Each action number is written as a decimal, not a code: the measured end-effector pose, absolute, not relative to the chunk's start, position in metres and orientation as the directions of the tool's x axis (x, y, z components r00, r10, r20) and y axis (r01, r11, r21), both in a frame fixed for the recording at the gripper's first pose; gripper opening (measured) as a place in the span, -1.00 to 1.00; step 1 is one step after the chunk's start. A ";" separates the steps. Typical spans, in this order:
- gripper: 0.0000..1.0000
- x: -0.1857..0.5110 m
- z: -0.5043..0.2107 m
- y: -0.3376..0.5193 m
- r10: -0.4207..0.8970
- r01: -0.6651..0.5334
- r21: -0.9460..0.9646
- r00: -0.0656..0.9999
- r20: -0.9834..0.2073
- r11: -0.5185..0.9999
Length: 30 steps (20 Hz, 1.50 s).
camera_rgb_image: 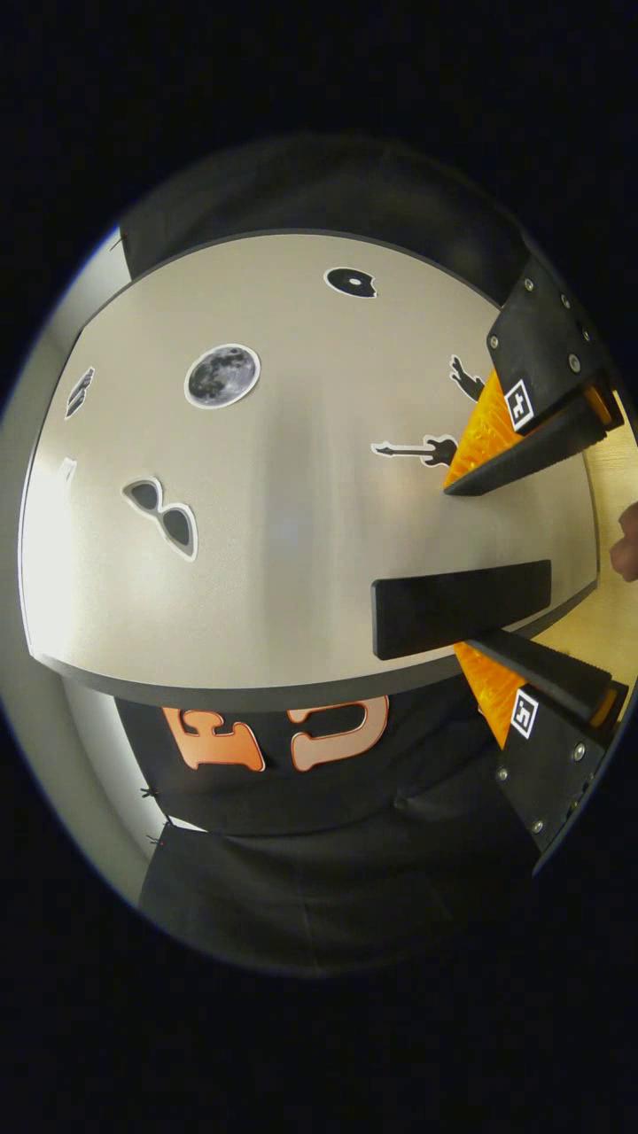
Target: Open the shoe cabinet door, grab the shoes and put them into the shoe cabinet, then close the shoe cabinet door.
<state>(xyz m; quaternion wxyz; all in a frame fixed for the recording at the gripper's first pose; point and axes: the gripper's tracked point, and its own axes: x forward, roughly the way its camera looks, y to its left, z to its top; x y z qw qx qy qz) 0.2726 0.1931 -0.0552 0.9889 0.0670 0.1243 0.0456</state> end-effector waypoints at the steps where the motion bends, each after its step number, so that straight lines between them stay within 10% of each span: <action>1: 0.80 0.271 -0.055 0.194 0.100 -0.065 0.147 0.966 -0.239 0.987; 30: 0.81 0.120 -0.032 0.064 0.180 -0.145 0.191 0.966 -0.185 0.971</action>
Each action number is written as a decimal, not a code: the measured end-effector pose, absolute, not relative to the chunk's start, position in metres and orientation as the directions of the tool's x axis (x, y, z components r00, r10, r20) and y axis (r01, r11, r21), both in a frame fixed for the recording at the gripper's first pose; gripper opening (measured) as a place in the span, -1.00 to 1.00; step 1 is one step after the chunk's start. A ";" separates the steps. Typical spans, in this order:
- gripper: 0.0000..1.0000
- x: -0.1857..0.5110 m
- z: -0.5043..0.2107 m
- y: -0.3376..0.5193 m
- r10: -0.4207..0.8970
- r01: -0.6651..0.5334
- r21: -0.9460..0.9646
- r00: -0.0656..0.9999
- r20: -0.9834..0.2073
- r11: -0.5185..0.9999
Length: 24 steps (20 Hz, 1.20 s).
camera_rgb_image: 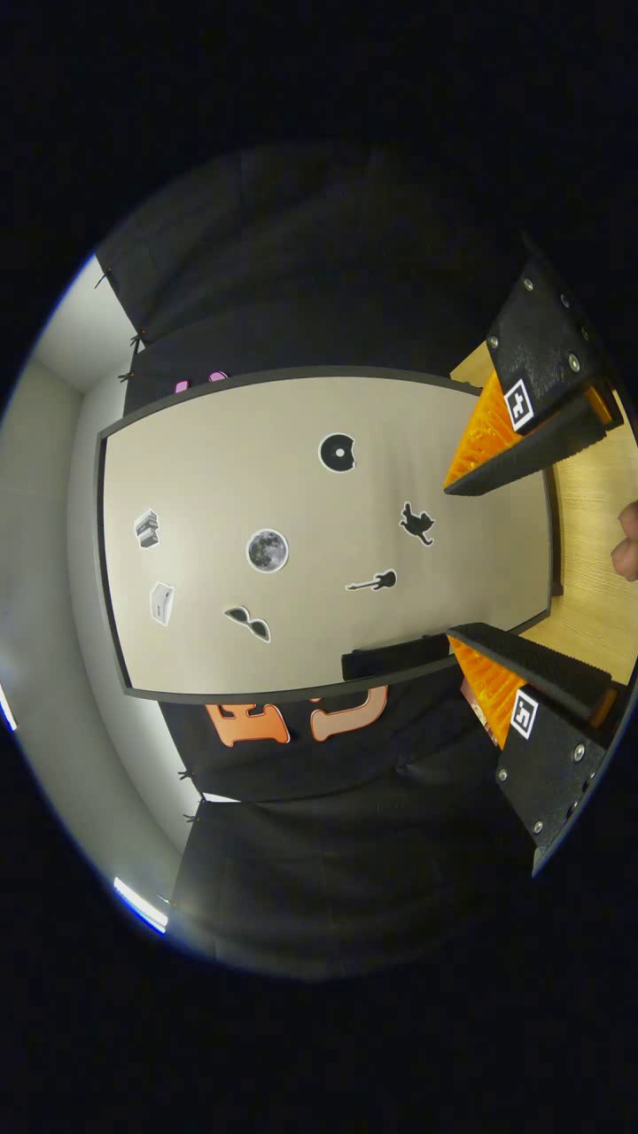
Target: Open the shoe cabinet door, grab the shoes and put them into the shoe cabinet, then close the shoe cabinet door.
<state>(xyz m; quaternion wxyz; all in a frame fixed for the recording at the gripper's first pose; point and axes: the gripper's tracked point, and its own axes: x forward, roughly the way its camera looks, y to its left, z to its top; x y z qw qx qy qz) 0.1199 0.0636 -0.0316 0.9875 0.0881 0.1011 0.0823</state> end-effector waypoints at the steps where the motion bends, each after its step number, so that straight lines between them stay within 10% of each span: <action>1: 0.81 0.119 -0.033 0.051 0.178 -0.142 0.190 0.966 -0.186 0.971; 24: 0.86 0.011 0.025 0.030 0.025 -0.005 0.152 0.992 -0.126 0.988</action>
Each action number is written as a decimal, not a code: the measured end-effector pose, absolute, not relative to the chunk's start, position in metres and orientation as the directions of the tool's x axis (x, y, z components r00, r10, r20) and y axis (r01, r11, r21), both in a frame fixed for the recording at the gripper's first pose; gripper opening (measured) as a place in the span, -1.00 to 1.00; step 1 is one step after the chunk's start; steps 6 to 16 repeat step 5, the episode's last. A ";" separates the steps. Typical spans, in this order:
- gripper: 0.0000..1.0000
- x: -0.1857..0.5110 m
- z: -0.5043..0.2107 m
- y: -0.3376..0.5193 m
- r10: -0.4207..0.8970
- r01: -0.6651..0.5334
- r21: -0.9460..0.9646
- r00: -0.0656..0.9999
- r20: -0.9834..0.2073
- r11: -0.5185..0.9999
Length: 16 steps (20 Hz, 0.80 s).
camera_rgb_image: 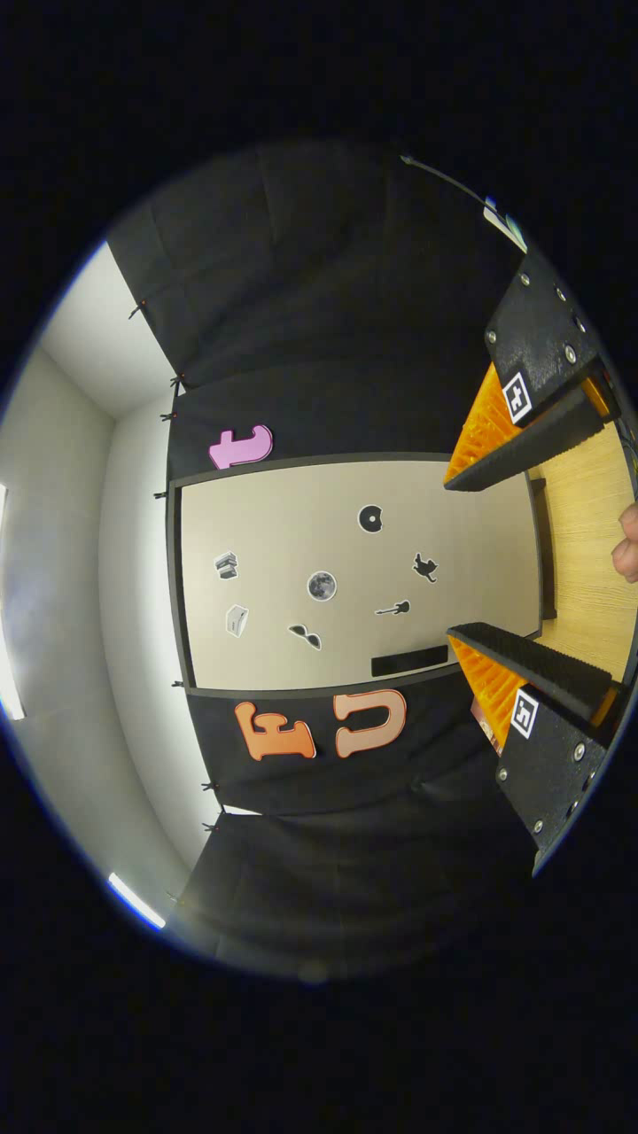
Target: Open the shoe cabinet door, grab the shoes and put them into the shoe cabinet, then close the shoe cabinet door.
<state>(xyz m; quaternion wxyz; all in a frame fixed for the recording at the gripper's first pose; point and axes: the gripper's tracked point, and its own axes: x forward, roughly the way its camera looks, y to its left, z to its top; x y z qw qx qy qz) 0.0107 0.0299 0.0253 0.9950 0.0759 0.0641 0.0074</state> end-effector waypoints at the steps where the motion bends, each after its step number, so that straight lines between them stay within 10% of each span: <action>1: 0.86 0.010 0.025 0.031 0.018 0.001 0.148 0.991 -0.131 0.989; 16: 0.86 0.010 0.028 0.038 0.017 0.002 0.146 0.992 -0.126 0.989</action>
